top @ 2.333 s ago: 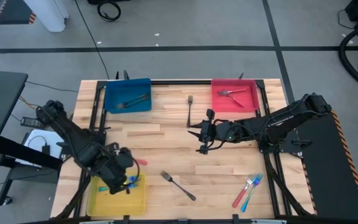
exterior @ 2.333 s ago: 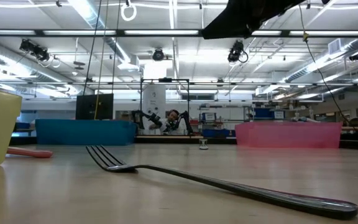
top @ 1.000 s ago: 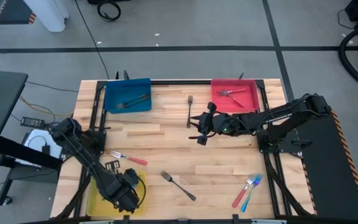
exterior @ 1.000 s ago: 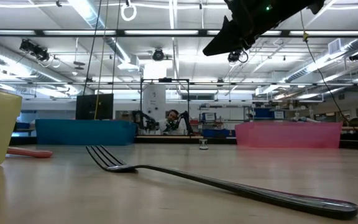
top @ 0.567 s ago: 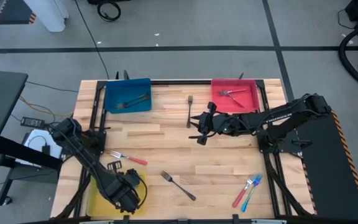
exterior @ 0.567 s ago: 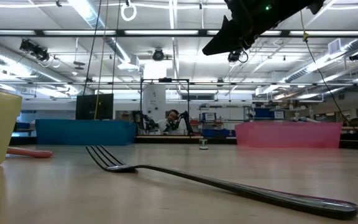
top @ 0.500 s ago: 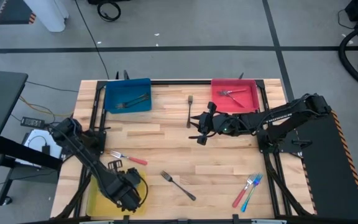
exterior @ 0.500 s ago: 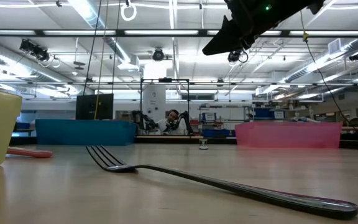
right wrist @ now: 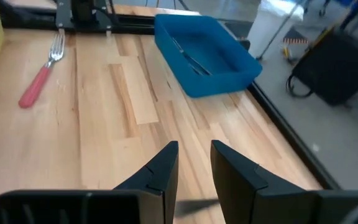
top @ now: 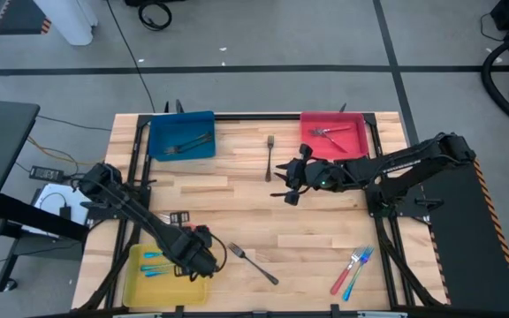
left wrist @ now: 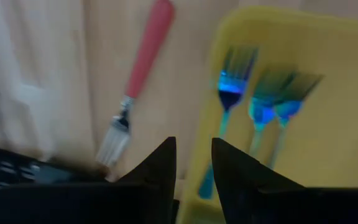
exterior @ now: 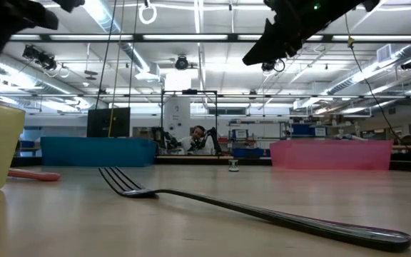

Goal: Sort silverware by color (type)
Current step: Put the top black fork into the blue bin

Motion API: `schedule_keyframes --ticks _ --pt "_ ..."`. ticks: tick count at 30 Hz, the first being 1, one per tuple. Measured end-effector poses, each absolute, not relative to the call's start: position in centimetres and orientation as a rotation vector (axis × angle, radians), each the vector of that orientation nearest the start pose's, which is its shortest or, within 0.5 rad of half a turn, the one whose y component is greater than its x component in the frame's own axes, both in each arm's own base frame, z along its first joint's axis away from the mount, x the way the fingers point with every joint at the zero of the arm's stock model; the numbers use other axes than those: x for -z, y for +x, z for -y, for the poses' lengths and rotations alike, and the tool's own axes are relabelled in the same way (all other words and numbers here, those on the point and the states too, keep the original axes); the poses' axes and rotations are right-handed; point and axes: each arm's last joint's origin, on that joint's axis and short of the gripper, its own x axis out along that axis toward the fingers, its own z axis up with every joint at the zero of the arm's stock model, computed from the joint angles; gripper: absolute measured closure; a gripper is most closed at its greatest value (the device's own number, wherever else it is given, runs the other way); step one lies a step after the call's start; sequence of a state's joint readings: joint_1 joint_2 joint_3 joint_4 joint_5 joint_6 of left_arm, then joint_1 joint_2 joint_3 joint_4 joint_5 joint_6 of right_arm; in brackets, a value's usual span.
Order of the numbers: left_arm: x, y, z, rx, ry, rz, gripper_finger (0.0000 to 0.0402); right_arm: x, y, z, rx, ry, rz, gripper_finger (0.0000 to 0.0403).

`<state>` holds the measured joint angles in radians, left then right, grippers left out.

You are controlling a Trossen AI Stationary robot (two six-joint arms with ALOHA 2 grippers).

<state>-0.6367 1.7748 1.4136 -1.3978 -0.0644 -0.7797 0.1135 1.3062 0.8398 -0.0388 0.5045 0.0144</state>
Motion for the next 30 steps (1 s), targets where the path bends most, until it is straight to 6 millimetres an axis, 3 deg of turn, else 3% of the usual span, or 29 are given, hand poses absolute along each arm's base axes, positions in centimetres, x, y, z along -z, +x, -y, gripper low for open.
schedule_keyframes --ticks 11,18,24,30 --pt "-25.7 25.3 14.6 -0.270 0.202 -1.566 0.0299 -27.6 22.6 -1.6 0.319 0.106 -0.609 0.0300" --pt "-26.3 25.9 13.1 -0.359 0.335 -1.442 0.0299 -26.6 19.6 -1.9 0.287 0.326 -0.859 0.0300" --pt "-26.4 27.0 11.5 -0.381 0.373 -1.408 0.0299 -25.4 18.8 -2.1 0.424 0.330 -0.950 0.0300" --pt "-26.3 27.8 9.5 -0.349 0.423 -1.456 0.0299 -24.0 18.8 -2.1 0.444 0.318 -0.975 0.0300"
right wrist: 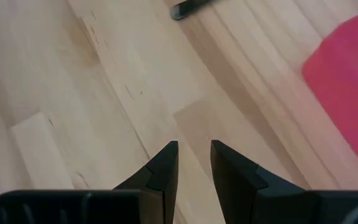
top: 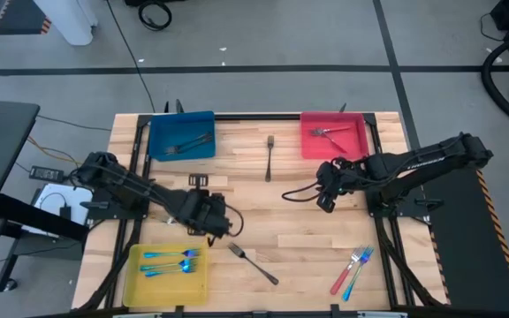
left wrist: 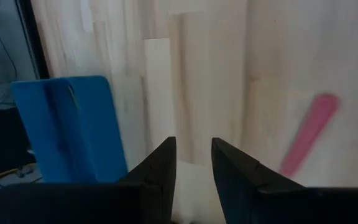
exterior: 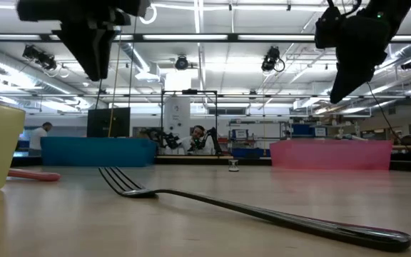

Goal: Sort silverware by color (type)
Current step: Put the top black fork into the blue bin

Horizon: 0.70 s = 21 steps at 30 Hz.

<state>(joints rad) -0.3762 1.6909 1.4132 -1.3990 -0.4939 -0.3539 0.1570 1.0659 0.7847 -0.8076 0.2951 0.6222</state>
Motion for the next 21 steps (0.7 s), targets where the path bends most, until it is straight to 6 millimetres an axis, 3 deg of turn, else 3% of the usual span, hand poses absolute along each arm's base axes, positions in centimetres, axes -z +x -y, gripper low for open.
schedule_keyframes --ticks 6,13,21 --pt "-26.4 29.0 6.1 -0.362 0.410 -1.485 0.0299 -22.9 19.0 -2.0 0.468 0.315 -0.933 0.0300" --pt "-26.4 30.6 0.4 -0.456 0.303 -1.458 0.0299 -23.6 20.2 -1.1 0.562 0.258 -0.757 0.0300" --pt "-26.8 32.5 -6.4 -0.634 0.114 -1.228 0.0299 -24.3 20.9 0.2 0.568 0.150 -0.695 0.0300"
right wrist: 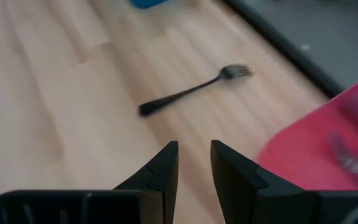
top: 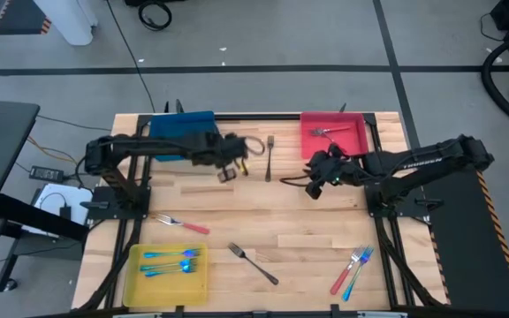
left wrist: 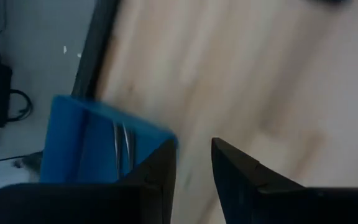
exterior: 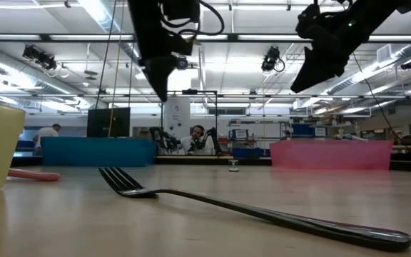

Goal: Sort silverware by color (type)
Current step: Put the top black fork into the blue bin

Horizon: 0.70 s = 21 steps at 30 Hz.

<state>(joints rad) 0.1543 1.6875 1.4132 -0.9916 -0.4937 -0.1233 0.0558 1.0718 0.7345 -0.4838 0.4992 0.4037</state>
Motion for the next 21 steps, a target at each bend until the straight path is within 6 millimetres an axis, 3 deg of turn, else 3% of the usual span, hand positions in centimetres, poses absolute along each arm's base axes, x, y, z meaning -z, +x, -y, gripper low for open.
schedule_keyframes --ticks 7,14,21 --pt "-27.5 33.2 -9.9 -0.718 0.054 -1.069 0.0299 -24.3 20.7 2.2 0.721 0.095 -0.687 0.0300" --pt "-27.5 32.9 -11.1 -0.719 0.085 -1.085 0.0299 -24.0 20.7 4.3 0.809 0.073 -0.717 0.0300" --pt "-27.5 32.7 -11.8 -0.734 0.078 -1.090 0.0299 -22.9 22.2 6.7 0.806 0.095 -0.726 0.0300"
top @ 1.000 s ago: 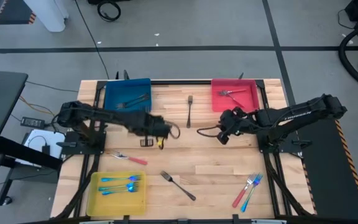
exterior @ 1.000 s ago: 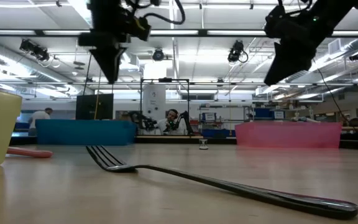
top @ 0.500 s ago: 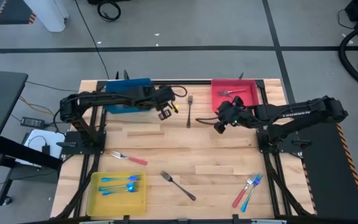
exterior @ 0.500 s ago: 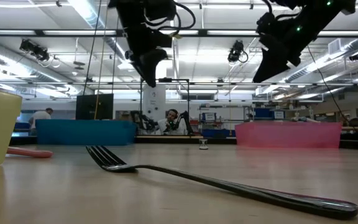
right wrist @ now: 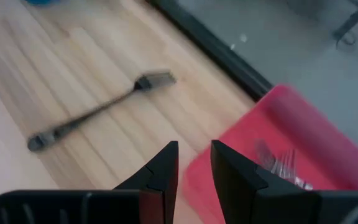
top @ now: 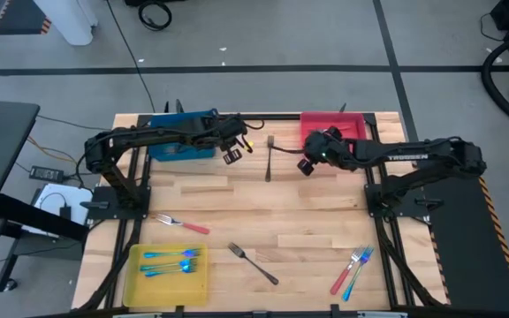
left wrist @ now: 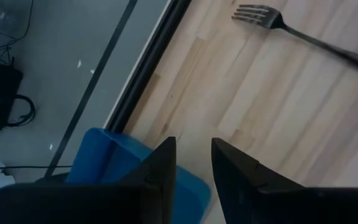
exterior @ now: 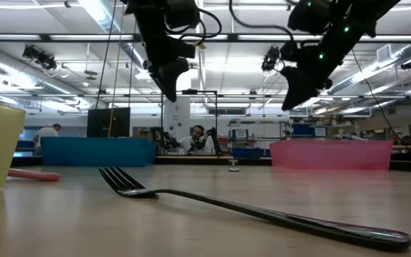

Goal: Sort silverware by color (type)
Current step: Put the top black fork into the blue bin

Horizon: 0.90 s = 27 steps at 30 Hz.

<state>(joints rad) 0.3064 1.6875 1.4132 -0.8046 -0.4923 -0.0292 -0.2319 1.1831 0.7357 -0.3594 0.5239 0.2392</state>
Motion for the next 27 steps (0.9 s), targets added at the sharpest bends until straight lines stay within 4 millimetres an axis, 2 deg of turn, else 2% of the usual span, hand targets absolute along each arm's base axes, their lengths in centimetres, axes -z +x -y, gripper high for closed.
schedule_keyframes --ticks 7,13,16,23,27 --pt "-27.0 31.6 -11.4 -0.718 0.084 -1.221 0.0299 -21.0 22.9 7.9 0.708 0.176 -0.828 0.0300" --pt "-26.7 30.9 -11.1 -0.692 0.043 -1.294 0.0299 -21.0 23.2 7.6 0.617 0.304 -0.796 0.0300" --pt "-25.4 30.3 -10.7 -0.653 -0.018 -1.351 0.0299 -21.0 23.7 7.7 0.603 0.346 -0.752 0.0300" --pt "-22.0 28.0 -10.0 -0.700 -0.107 -1.429 0.0299 -20.9 24.6 7.9 0.567 0.276 -0.715 0.0300" --pt "-21.7 27.5 -9.6 -0.731 -0.140 -1.451 0.0299 -20.8 25.1 8.1 0.542 0.210 -0.702 0.0300"
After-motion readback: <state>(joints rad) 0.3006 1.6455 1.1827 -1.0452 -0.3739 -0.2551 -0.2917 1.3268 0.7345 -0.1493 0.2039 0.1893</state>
